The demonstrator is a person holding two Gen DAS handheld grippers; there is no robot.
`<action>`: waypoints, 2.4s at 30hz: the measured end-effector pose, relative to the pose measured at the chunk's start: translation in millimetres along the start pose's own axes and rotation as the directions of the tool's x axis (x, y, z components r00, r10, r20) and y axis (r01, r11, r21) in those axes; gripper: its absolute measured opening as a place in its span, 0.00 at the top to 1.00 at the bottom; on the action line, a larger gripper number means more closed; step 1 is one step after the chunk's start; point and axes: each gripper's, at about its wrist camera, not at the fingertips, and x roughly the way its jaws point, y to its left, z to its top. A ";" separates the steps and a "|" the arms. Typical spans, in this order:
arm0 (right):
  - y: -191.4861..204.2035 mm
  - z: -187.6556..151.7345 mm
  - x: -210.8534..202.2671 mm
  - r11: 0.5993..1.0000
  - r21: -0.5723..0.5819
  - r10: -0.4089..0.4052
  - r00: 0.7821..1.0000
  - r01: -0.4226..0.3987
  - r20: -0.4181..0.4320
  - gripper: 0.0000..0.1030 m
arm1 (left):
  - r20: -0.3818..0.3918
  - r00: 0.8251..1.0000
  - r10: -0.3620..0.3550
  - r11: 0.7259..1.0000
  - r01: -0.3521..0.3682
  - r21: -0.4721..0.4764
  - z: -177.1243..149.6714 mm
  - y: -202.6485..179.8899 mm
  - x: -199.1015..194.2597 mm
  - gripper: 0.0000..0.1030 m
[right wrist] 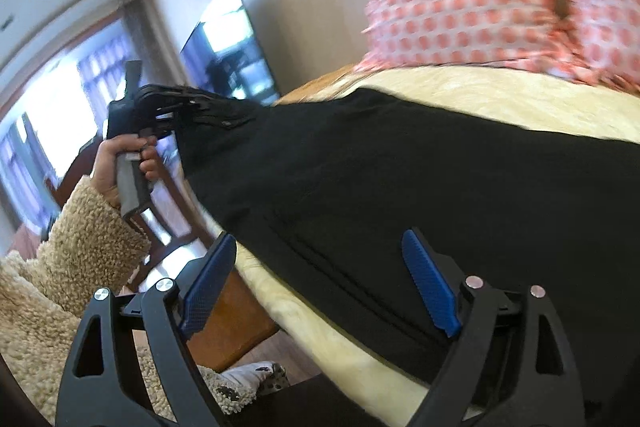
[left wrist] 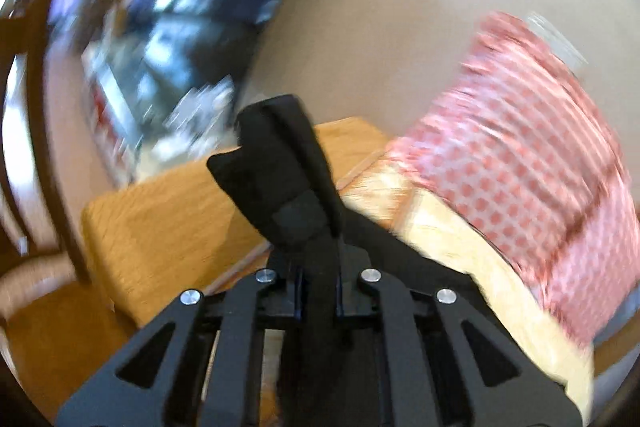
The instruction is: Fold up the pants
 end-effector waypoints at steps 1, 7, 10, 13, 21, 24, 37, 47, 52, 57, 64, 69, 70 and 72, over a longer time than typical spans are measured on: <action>-5.6 -1.5 -10.2 1.000 0.020 -0.017 1.000 0.017 0.023 0.16 | 0.009 1.000 -0.028 0.998 0.028 0.053 -0.2 -21.6 -5.8 0.91; -41.5 -13.7 -89.1 0.972 0.152 -0.207 0.963 0.181 0.172 0.16 | -0.077 0.929 -0.363 0.850 0.364 0.381 -45.5 -175.8 -49.7 0.91; -60.4 -24.4 -126.9 0.937 0.241 -0.309 0.922 0.253 0.233 0.16 | -0.260 0.806 -0.531 0.671 0.588 0.451 -100.8 -241.2 -69.7 0.90; -76.2 -37.2 -149.5 0.900 0.322 -0.380 0.892 0.295 0.245 0.16 | -0.468 0.691 -0.551 0.524 0.723 0.451 -168.6 -280.4 -69.2 0.89; -107.4 -54.9 -172.6 0.839 0.430 -0.458 0.860 0.333 0.227 0.16 | -0.591 0.654 -0.473 0.473 0.754 0.456 -230.2 -297.9 -59.3 0.91; -111.0 -53.8 -177.4 0.836 0.442 -0.463 0.850 0.325 0.250 0.16 | -0.512 0.652 -0.559 0.477 0.758 0.445 -207.0 -305.4 -75.5 0.91; -103.1 -19.3 -184.0 0.900 0.388 -0.343 0.874 0.201 0.343 0.15 | -0.684 0.529 -0.501 0.250 0.846 0.472 -265.6 -280.6 -91.7 0.38; -79.5 7.2 -92.2 0.929 0.242 -0.296 0.955 0.279 0.036 0.12 | -0.529 0.750 -0.399 0.698 0.622 0.355 -199.3 -194.9 -22.3 0.22; -77.5 4.0 -95.1 0.928 0.216 -0.312 0.950 0.305 -0.003 0.12 | -0.551 0.716 -0.429 0.669 0.662 0.338 -193.2 -199.3 -26.9 0.22; -121.9 32.4 -119.8 0.879 0.356 -0.349 0.937 0.318 0.025 0.15 | -0.414 0.804 -0.426 0.757 0.568 0.323 -129.3 -187.7 -11.6 0.16; -182.9 35.0 -97.6 0.794 0.485 -0.351 0.927 0.368 -0.129 0.34 | -0.548 0.769 -0.329 0.856 0.487 0.170 -105.5 -165.5 60.3 0.20; -188.3 35.0 -92.0 0.811 0.474 -0.328 0.937 0.345 -0.121 0.41 | -0.611 0.715 -0.340 0.853 0.508 0.121 -114.1 -162.5 81.1 0.24; -189.2 36.3 -89.1 0.816 0.466 -0.325 0.938 0.341 -0.118 0.42 | -0.622 0.701 -0.350 0.846 0.522 0.112 -114.6 -164.2 82.0 0.25; -190.9 35.9 -87.0 0.826 0.454 -0.320 0.941 0.333 -0.108 0.51 | -0.648 0.666 -0.370 0.827 0.554 0.097 -118.9 -171.6 87.3 0.25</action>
